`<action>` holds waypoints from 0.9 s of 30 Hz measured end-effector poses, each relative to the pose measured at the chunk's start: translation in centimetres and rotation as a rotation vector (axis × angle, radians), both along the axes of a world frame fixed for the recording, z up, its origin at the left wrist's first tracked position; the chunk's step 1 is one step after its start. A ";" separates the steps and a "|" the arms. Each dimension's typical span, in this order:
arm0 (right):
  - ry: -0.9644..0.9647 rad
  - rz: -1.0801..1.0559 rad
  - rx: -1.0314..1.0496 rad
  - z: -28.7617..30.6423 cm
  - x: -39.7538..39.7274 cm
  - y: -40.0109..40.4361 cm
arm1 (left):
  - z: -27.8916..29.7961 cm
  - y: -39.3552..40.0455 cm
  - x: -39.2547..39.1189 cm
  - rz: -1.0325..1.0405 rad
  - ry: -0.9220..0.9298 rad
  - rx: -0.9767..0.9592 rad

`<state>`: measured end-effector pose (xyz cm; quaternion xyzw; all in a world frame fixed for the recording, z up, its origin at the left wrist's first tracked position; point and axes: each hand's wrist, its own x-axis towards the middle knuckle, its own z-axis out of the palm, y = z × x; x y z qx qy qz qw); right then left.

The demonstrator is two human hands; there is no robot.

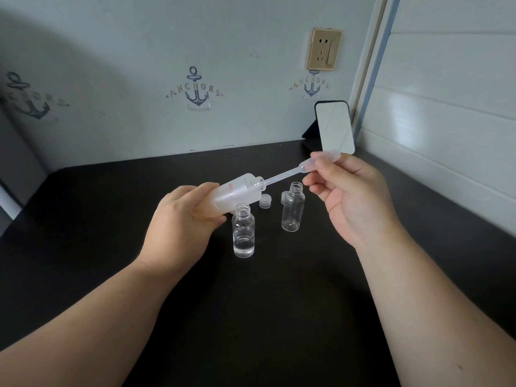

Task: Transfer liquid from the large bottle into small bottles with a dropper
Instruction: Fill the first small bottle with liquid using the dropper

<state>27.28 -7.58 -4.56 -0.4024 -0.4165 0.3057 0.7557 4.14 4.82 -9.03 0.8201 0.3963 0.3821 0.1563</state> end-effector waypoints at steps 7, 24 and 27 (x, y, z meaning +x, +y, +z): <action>0.244 -0.035 0.028 0.1 1.2 -0.1 | 0.2 -0.1 0.0 0.015 0.000 -0.023; 0.667 -0.150 0.102 0.3 2.4 -0.5 | 0.5 0.0 -0.4 0.064 -0.090 -0.091; 0.705 -0.163 0.109 0.3 2.5 -0.5 | 0.5 0.0 -0.3 0.070 -0.145 -0.119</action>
